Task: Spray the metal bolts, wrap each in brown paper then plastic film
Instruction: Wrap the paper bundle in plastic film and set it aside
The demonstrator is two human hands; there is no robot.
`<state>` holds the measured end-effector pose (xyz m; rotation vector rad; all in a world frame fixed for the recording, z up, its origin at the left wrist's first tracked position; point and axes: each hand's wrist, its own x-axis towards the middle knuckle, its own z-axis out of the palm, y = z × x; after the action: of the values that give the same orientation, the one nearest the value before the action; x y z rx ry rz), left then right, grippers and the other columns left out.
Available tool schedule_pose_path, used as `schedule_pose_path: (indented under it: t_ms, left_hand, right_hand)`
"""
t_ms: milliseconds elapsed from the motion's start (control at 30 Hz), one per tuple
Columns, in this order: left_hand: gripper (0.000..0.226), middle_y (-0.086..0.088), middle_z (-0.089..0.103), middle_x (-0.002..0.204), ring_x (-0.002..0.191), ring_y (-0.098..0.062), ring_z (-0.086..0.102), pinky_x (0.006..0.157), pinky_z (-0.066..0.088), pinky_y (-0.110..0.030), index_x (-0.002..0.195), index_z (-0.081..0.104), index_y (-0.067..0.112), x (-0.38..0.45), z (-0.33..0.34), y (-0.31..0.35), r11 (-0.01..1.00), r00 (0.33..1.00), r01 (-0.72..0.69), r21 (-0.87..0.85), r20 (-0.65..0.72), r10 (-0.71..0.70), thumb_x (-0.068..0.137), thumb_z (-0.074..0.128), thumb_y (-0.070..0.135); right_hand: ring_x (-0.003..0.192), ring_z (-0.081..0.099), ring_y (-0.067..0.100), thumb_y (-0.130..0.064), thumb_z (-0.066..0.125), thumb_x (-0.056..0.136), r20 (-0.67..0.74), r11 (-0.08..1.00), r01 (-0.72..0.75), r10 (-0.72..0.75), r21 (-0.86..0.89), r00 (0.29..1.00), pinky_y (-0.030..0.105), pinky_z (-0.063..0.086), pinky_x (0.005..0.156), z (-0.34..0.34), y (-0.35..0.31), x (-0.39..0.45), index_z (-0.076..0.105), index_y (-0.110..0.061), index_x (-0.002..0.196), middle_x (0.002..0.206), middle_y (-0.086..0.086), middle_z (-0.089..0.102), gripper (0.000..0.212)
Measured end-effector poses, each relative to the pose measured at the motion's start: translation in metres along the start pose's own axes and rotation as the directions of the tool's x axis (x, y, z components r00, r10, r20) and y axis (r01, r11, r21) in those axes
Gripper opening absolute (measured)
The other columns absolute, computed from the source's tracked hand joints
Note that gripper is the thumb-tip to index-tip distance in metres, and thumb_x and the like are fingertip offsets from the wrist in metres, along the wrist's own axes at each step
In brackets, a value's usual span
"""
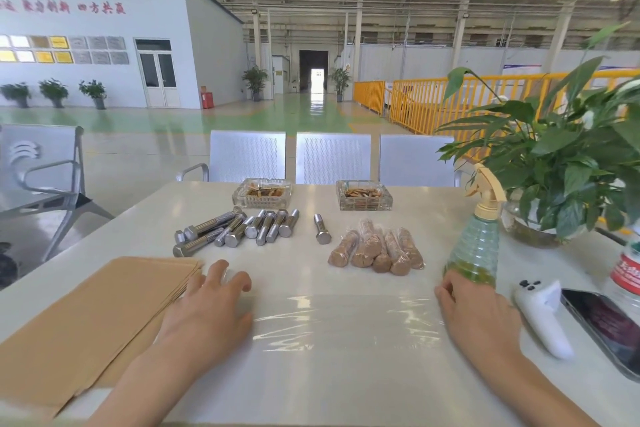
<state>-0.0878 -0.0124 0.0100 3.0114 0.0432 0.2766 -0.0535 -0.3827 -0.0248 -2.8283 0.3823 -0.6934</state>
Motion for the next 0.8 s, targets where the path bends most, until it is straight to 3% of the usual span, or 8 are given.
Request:
schedule_pose_path:
  t_ms: [100, 200, 267, 500, 633, 800]
  left_hand:
    - [0.028, 0.012, 0.02, 0.152, 0.136, -0.019, 0.032, 0.097, 0.048, -0.035, 0.122, 0.045, 0.044, 0.0, -0.002, 0.001, 1.0, 1.0, 0.012, 0.013, 0.019, -0.012, 0.094, 0.049, 0.05]
    - [0.02, 0.011, 0.021, 0.152, 0.137, -0.02, 0.031, 0.097, 0.048, -0.036, 0.113, 0.051, 0.041, 0.0, -0.002, 0.002, 1.0, 0.999, 0.023, 0.013, 0.026, -0.023, 0.096, 0.045, 0.05]
    - [0.02, 0.011, 0.022, 0.151, 0.136, -0.02, 0.032, 0.097, 0.048, -0.036, 0.111, 0.053, 0.04, 0.0, -0.003, 0.003, 1.0, 0.999, 0.019, 0.016, 0.032, -0.02, 0.097, 0.044, 0.052]
    - [0.036, 0.005, 0.013, 0.161, 0.152, -0.023, 0.016, 0.113, 0.038, -0.04, 0.13, 0.051, 0.049, 0.003, -0.009, -0.005, 1.0, 0.994, -0.029, -0.011, 0.106, 0.03, 0.094, 0.049, 0.055]
    - [0.038, 0.004, 0.008, 0.165, 0.154, -0.023, 0.007, 0.117, 0.033, -0.039, 0.132, 0.051, 0.047, 0.006, -0.011, -0.004, 0.998, 0.996, -0.052, 0.024, 0.073, 0.051, 0.095, 0.052, 0.051]
    - [0.03, 0.006, 0.011, 0.164, 0.154, -0.024, 0.003, 0.12, 0.023, -0.038, 0.126, 0.055, 0.04, 0.005, -0.008, 0.004, 0.99, 0.993, -0.108, 0.09, 0.064, 0.103, 0.097, 0.048, 0.045]
  right_hand:
    - [0.062, 0.049, 0.017, -0.025, 0.049, 0.099, 0.006, 0.997, 0.072, -0.072, 0.033, 0.997, 0.031, 0.032, 0.053, -0.004, 0.001, 0.0, 0.042, -0.032, 0.094, 0.078, -0.011, 0.052, 0.011]
    - [0.071, 0.056, 0.022, -0.019, 0.05, 0.096, 0.053, 0.983, 0.164, -0.16, -0.083, 0.986, 0.032, 0.037, 0.055, -0.007, 0.0, -0.001, 0.04, -0.034, 0.096, 0.098, -0.009, 0.049, 0.018]
    - [0.071, 0.057, 0.022, -0.02, 0.051, 0.096, 0.078, 0.973, 0.18, -0.17, -0.144, 0.982, 0.031, 0.036, 0.055, -0.01, -0.002, 0.0, 0.043, -0.033, 0.096, 0.099, -0.008, 0.046, 0.015]
    - [0.074, 0.055, 0.025, -0.024, 0.047, 0.097, 0.027, 0.991, 0.059, -0.056, -0.121, 0.998, 0.031, 0.04, 0.061, -0.009, -0.001, -0.002, 0.055, -0.037, 0.105, 0.11, -0.008, 0.058, 0.017]
    - [0.076, 0.062, 0.032, -0.02, 0.047, 0.096, -0.092, 0.995, 0.011, -0.002, 0.095, 0.996, 0.036, 0.045, 0.06, -0.017, -0.003, -0.004, 0.063, -0.035, 0.099, 0.099, -0.003, 0.069, 0.022]
    - [0.086, 0.06, 0.019, -0.026, 0.048, 0.096, -0.08, 0.99, 0.138, -0.134, 0.04, 0.988, 0.032, 0.046, 0.061, -0.024, -0.023, -0.013, 0.062, -0.039, 0.102, 0.099, -0.015, 0.062, 0.02]
